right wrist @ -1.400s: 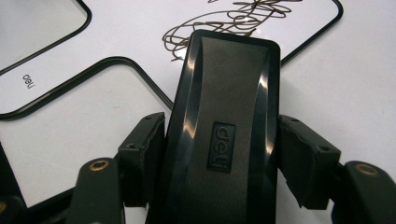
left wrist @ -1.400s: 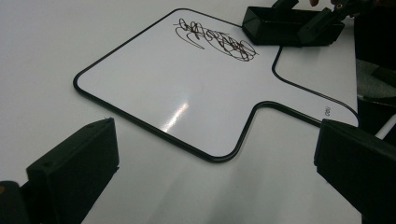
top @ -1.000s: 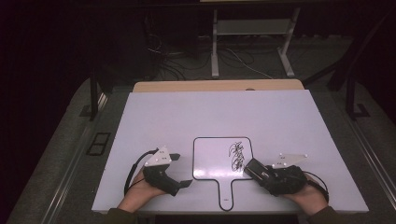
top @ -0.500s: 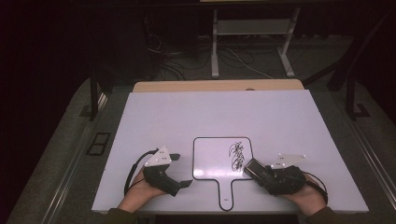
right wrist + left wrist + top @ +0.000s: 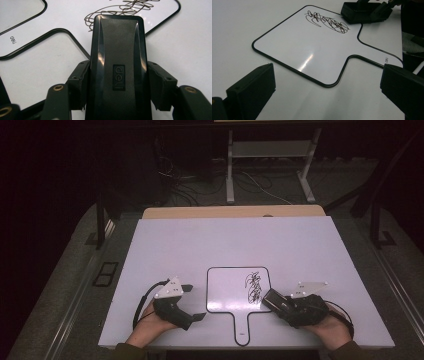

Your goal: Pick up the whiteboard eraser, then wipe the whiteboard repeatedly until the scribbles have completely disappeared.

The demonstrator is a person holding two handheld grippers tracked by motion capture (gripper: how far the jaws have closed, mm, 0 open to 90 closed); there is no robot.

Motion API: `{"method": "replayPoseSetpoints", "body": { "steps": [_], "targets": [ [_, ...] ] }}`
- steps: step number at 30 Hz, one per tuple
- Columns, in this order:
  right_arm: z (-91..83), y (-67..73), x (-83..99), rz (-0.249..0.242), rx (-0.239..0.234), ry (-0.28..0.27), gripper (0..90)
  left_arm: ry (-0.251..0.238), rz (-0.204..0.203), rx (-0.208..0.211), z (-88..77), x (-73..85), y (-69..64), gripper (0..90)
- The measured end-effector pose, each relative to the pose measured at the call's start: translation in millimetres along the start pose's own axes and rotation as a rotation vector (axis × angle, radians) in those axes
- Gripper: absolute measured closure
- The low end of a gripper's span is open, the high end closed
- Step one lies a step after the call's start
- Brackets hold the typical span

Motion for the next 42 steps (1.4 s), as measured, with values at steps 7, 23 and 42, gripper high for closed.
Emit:
{"method": "replayPoseSetpoints", "body": {
  "steps": [7, 23, 42],
  "targets": [
    [-5.2, -3.0, -5.4, 0.019, -0.025, -0.005, 39.1, -0.003, 0.0, 0.006, 0.3, -0.1, -0.6, 0.0],
    [-12.7, -15.2, -28.5, 0.028, -0.066, -0.048, 39.1, -0.008, -0.005, 0.003, 0.3, -0.6, 0.7, 0.0],
    [20.5, -30.9, -68.8, 0.0, -0.055, -0.001, 39.1, -0.018, -0.008, 0.007, 1.0, -2.4, 1.5, 0.0]
  ]
}}
Point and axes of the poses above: each handheld gripper's, and its own axes: z roughly forward along the jaws, x roughly out of its underside, y roughly to its left, the point moved 10 cm from there along z, roughly forward along the jaws, and after that the axes turned 9 degrees about -y, right-handed, at the moved point
